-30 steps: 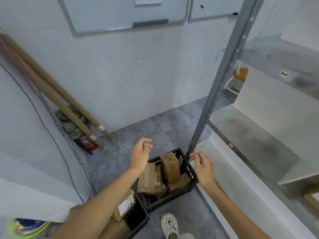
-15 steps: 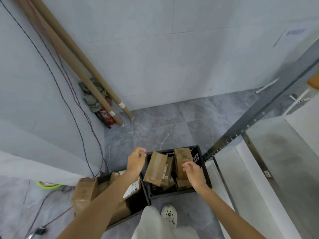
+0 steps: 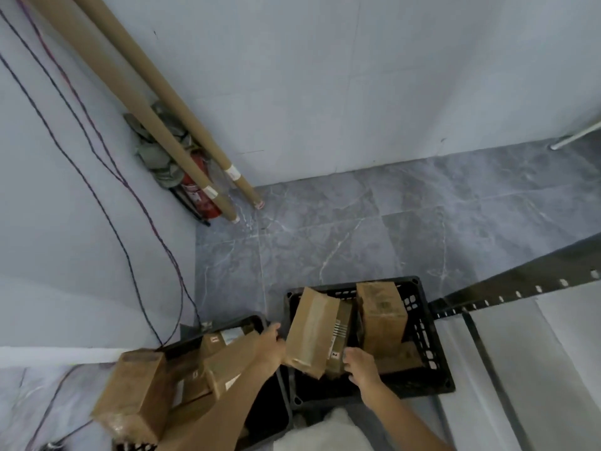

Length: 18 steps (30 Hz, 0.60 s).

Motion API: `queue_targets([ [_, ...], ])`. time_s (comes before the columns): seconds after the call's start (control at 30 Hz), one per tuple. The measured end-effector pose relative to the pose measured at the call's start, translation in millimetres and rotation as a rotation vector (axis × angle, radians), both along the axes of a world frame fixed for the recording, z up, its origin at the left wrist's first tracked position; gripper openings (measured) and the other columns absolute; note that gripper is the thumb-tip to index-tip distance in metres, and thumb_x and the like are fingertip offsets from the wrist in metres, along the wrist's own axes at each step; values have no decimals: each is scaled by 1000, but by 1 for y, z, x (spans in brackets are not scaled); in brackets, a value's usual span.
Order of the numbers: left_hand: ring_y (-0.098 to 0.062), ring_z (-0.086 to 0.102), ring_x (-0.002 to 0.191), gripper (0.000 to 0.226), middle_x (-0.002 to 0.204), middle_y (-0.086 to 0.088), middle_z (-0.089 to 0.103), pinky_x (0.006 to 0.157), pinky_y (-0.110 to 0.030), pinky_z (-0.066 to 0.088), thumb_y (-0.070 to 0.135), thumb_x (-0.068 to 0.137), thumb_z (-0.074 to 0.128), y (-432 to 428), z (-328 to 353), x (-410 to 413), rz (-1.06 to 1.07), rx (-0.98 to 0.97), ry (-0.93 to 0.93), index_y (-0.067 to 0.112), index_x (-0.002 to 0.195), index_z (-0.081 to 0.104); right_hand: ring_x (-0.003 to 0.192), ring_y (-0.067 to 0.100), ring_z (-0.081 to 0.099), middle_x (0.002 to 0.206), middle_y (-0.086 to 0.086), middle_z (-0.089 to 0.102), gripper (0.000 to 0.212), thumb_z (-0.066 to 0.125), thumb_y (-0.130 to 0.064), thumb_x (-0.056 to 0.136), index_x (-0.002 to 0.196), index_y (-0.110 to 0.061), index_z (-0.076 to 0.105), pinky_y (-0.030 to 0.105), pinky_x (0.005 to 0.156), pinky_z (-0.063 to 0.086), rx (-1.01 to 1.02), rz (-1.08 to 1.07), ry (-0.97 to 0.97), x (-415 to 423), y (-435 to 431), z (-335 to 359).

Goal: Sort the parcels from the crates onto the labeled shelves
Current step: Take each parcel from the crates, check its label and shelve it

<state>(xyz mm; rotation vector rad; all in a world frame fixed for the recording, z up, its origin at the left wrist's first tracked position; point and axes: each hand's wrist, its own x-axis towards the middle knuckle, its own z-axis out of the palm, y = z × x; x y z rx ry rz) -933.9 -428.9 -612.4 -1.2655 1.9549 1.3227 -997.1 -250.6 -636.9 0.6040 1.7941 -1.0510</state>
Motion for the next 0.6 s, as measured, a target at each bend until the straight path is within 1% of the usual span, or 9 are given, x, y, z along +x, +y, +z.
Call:
queue_targets([
  [0.1,-28,41,131,56,144,-15,40,92,-14,30,13,95,47,-6,-41,-3,-160,-68,-61,8,146,25,129,31,41,143,14,40,41,40,-19,101,141,-8,37,41,105,35,-31,-191,-210,-6,-18,-50],
  [0.17,-27,31,137,63,151,-15,29,95,-14,24,18,95,49,-7,-72,-1,-207,-82,-88,8,149,18,135,29,35,149,9,34,44,39,-21,102,145,-14,32,41,108,31,-53,-198,-281,-6,-24,-82],
  [0.23,-25,15,145,64,156,-13,14,111,-22,14,14,98,44,-2,-106,-1,-149,48,-107,5,150,8,138,27,30,151,7,31,45,39,-23,102,146,-16,31,40,111,28,-70,-169,-304,-5,-29,-109],
  [0.27,-25,14,145,62,156,-12,15,116,-29,15,11,98,42,2,-120,-1,-124,104,-106,4,149,9,138,26,30,151,6,31,45,39,-23,102,146,-17,30,40,112,27,-70,-156,-315,-3,-31,-120],
  [0.3,-26,20,143,58,153,-12,24,116,-33,20,8,97,42,6,-131,-1,-103,141,-94,4,148,15,138,26,30,151,5,31,45,39,-22,102,146,-17,30,40,112,27,-70,-143,-318,-1,-34,-128],
  [0.4,-27,45,126,48,135,-9,48,108,-41,37,5,92,46,12,-151,2,58,171,-39,12,139,36,134,28,36,147,6,38,44,40,-13,101,144,-16,34,40,107,31,-90,-125,-254,4,-37,-140],
  [0.5,-23,53,110,41,120,-5,55,97,-42,47,-4,89,47,13,-140,1,181,233,5,17,124,45,131,28,40,144,7,43,44,40,-7,100,143,-18,37,40,103,34,-108,-136,-163,7,-29,-128],
  [0.57,-18,56,100,25,113,-3,57,79,-39,49,3,93,45,16,-112,-6,275,303,30,24,107,49,129,29,43,142,7,45,44,40,-7,100,142,-20,39,42,102,36,-133,-193,-114,2,-23,-105],
  [0.6,-15,56,94,17,109,-1,58,69,-34,45,11,96,43,16,-95,-11,321,326,39,25,102,49,127,30,44,140,7,47,44,40,-7,100,142,-21,41,43,101,37,-145,-229,-93,-3,-21,-90],
])
